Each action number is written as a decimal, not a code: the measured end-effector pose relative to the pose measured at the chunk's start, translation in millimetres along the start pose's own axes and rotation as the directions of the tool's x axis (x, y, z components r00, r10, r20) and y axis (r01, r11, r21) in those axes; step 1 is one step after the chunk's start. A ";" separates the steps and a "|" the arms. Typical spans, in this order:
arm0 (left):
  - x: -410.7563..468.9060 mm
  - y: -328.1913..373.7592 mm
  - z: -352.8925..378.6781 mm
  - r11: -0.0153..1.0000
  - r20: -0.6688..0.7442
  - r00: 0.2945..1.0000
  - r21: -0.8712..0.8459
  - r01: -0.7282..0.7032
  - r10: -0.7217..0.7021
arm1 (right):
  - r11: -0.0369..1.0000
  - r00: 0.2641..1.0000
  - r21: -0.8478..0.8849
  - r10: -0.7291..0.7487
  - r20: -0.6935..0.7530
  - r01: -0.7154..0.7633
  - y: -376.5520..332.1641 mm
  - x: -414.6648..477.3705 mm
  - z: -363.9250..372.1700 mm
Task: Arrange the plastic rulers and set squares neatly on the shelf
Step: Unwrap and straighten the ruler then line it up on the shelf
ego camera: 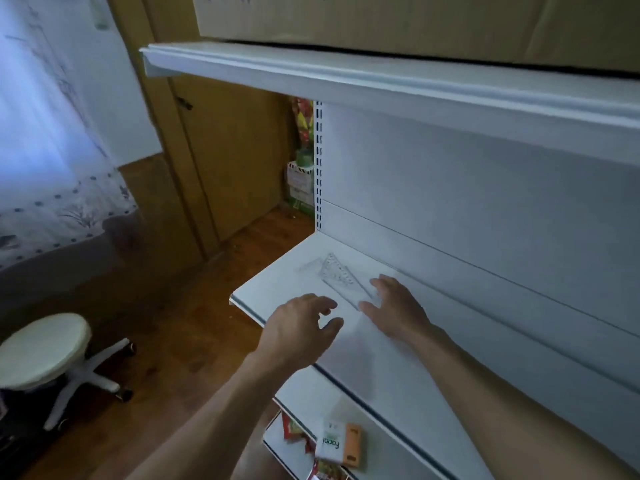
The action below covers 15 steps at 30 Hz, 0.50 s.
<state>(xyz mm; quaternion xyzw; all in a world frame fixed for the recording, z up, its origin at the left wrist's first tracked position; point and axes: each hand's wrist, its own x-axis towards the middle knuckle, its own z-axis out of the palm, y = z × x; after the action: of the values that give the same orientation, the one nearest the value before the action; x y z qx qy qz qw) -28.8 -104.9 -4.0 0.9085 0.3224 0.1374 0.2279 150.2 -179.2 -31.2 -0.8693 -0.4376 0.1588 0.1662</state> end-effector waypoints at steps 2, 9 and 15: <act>18.7 -14.9 -6.6 0.999 0.037 0.999 -0.004 -0.033 0.033 | 0.998 0.999 -0.042 0.051 0.002 -0.051 -2.7 13.0 5.9; 63.6 -47.4 -17.9 0.978 0.128 0.971 0.026 -0.207 0.203 | 0.981 0.990 -0.154 0.100 -0.103 -0.115 -9.5 17.8 18.8; 77.6 -54.1 -16.2 0.956 0.200 0.935 -0.045 -0.290 0.293 | 0.924 0.988 -0.366 0.067 -0.143 -0.115 -20.9 12.8 14.4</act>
<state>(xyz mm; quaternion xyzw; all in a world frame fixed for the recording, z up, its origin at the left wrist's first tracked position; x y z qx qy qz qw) -5.0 -12.1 -9.3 0.9537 0.1580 0.0781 0.2437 136.5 -155.0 -36.8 -0.9127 -0.4075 0.0245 0.0181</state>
